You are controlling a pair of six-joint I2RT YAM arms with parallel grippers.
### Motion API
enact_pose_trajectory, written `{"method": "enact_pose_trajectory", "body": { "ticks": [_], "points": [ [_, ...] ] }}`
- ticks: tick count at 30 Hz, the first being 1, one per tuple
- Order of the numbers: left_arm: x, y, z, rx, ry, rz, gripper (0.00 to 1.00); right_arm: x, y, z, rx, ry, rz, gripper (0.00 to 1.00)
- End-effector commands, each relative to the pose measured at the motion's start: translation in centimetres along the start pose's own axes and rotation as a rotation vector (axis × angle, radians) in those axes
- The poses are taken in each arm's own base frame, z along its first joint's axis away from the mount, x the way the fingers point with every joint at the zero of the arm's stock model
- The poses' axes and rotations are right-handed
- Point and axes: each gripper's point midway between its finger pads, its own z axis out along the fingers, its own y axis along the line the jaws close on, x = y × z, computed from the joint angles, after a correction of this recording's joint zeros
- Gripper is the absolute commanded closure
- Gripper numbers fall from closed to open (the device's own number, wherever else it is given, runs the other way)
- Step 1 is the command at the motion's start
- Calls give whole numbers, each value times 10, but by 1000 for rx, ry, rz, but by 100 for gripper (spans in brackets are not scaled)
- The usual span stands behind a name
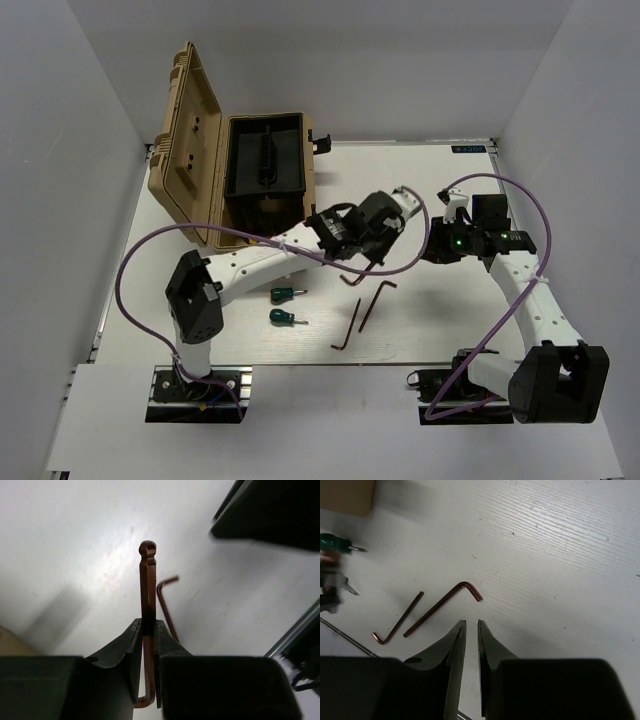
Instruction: Sort the tools into containers
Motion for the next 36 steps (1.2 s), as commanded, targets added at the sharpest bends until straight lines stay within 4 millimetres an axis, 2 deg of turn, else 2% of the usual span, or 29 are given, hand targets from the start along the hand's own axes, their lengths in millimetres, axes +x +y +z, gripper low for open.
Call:
{"method": "enact_pose_trajectory", "body": {
  "ticks": [1,2,4,7,8,11,12,14,15,19,20,22,25,26,28,32,36],
  "points": [
    [-83,9,-66,9,-230,6,100,-2,4,-2,-21,-20,-4,78],
    [-105,20,-80,-34,-286,-3,100,-2,4,-2,-22,-21,-6,78],
    [-129,37,-99,-90,-352,-11,100,-1,4,-1,-24,-19,-8,78],
    [-157,87,-125,-272,-476,-81,100,-1,6,-1,-32,-17,-15,78],
    [-163,98,-133,-302,-507,-90,100,-1,6,-1,-39,-17,-13,78],
    [-176,147,-152,-453,-573,-123,100,-1,7,0,-43,-16,-19,78],
    [-181,171,-158,-508,-586,-132,100,1,8,0,-48,-12,-16,78],
    [-184,199,-160,-588,-590,-157,100,1,9,1,-57,-10,-19,78],
    [-186,221,-164,-642,-598,-163,100,1,10,1,-59,-7,-19,78],
    [-189,265,-159,-746,-620,-188,100,2,10,1,-64,-7,-22,78],
    [-187,272,-147,-757,-606,-190,100,1,11,0,-66,-11,-22,78],
    [-184,293,-140,-805,-593,-210,100,3,11,1,-69,-4,-18,78],
    [-175,322,-117,-858,-549,-227,100,5,13,1,-77,4,-15,78],
    [-179,328,-117,-865,-563,-245,100,4,12,1,-77,-3,-15,78],
    [-165,340,-93,-868,-505,-238,100,4,13,1,-80,-1,-14,78],
    [-159,362,-81,-905,-481,-254,100,4,13,1,-81,-1,-14,78],
    [-155,368,-71,-902,-460,-260,100,4,13,2,-83,0,-15,78]
  ]
}}
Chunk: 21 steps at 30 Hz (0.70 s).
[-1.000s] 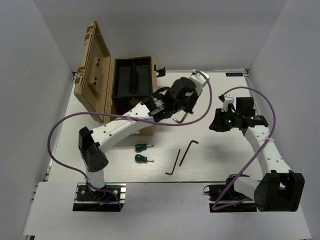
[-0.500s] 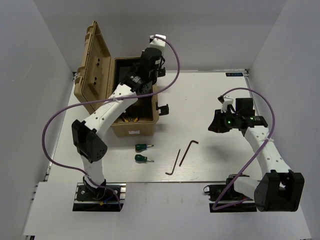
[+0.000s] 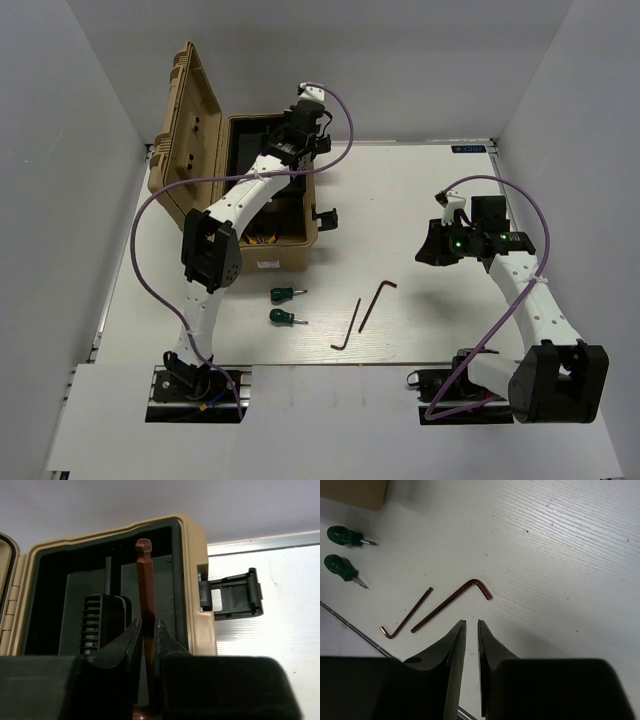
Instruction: Sort the tools into containers
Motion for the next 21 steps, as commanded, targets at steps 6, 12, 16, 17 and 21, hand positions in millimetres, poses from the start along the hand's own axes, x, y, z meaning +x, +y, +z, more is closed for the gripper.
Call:
{"method": "enact_pose_trajectory", "body": {
  "ticks": [6,12,16,17,21],
  "points": [
    [-63,24,-28,44,-109,-89,40,2,6,1,-40,3,-15,56],
    [-102,20,-97,225,-174,-155,38,7,27,6,-169,45,-29,68],
    [-68,-23,-162,584,-117,-137,95,16,27,18,-151,104,-35,97],
    [-57,-34,-177,654,-95,-135,100,15,25,20,-134,103,-43,100],
    [51,-82,-244,899,131,-17,100,13,7,33,-7,146,-24,99]
  ]
}}
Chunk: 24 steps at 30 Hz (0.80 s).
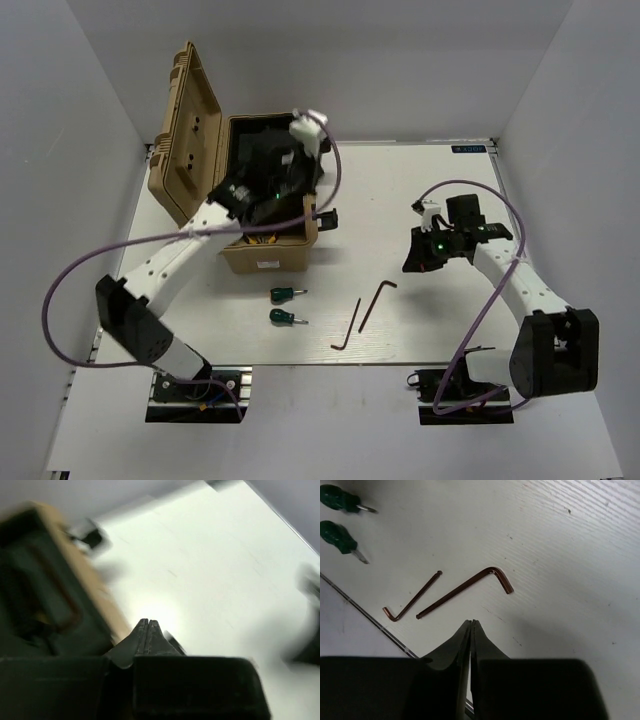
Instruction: Sort the tools into containers
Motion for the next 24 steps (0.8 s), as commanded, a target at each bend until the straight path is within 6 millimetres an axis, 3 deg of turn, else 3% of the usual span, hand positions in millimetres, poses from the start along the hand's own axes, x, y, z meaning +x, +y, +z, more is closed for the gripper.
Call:
{"method": "enact_pose_trajectory", "body": {
  "ticks": [1,3,5,8,10,11,15,20,24],
  "points": [
    [100,-80,-30,301,242,13,97,-12,-13,5,99,8,-4,92],
    [136,-97,-55,354,316,20,83,-16,-26,10,167,16,33,77],
    [161,-126,-78,415,387,30,58,-17,-36,12,219,28,64,65],
    [195,-146,-98,427,491,57,47,-22,-52,7,322,5,113,64],
    [214,-154,-100,413,534,70,46,-23,-56,1,357,-16,115,66],
    [233,-164,-101,422,581,95,46,-23,-57,0,359,-21,117,73],
    [261,-177,-94,337,637,133,47,-24,-57,-7,362,-46,130,96],
    [297,-175,-90,253,705,136,49,-24,-57,-10,347,-58,141,96],
    [313,-182,-91,229,710,135,50,-27,-56,-16,340,-79,147,96]
  ]
}}
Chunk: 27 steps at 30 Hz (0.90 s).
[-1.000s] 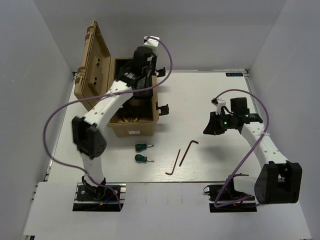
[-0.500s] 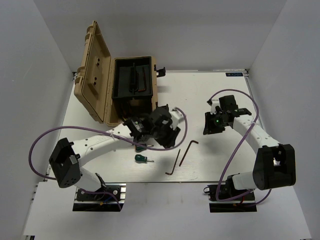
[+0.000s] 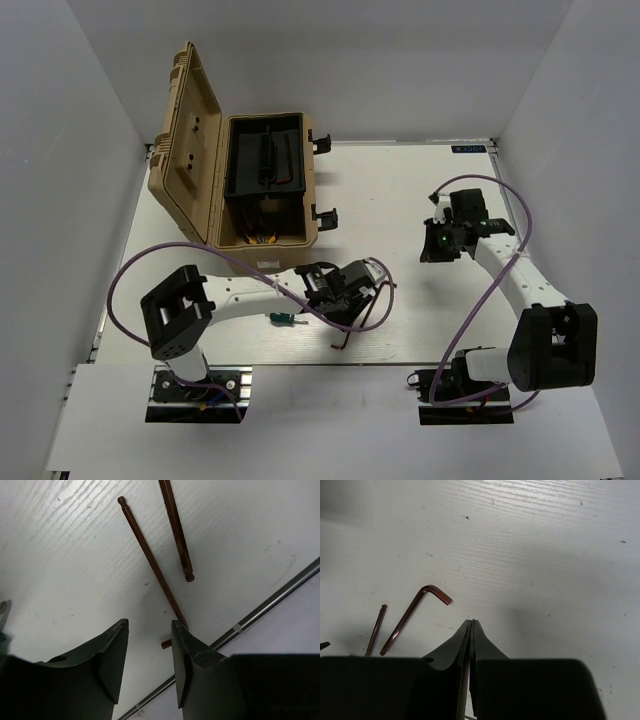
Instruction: Sort the tools into containers
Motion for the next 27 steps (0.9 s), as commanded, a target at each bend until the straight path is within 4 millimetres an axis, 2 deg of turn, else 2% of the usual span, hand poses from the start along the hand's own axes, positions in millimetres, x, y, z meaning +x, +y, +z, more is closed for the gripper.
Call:
{"method": "enact_pose_trajectory", "body": {
  "ticks": [1,2,4,5,7,11,19,21,25,27],
  "points": [
    [-2,-6,3,-45,-38,-36,50,-19,3,-14,-11,-85,-3,96],
    [-3,-7,4,-68,-35,-24,50,-19,1,-15,-10,-89,7,96],
    [-6,-20,5,-68,-32,-14,50,-20,1,-18,-12,-98,9,96],
    [2,-19,13,-96,2,-7,50,-19,2,-18,-17,-94,13,96],
    [0,-29,17,-101,3,-7,50,-19,1,-19,-22,-100,18,96],
    [4,-35,21,-118,9,-31,50,-19,1,-23,-28,-110,26,96],
    [13,-24,34,-170,24,-72,49,-20,2,-28,-48,-125,40,96],
    [22,-21,42,-187,53,-74,49,-22,2,-29,-54,-134,41,96],
    [29,-23,52,-145,78,-104,49,-20,2,-30,-56,-137,49,96],
    [36,-22,54,-142,91,-112,52,-22,2,-32,-60,-142,49,96]
  ]
}}
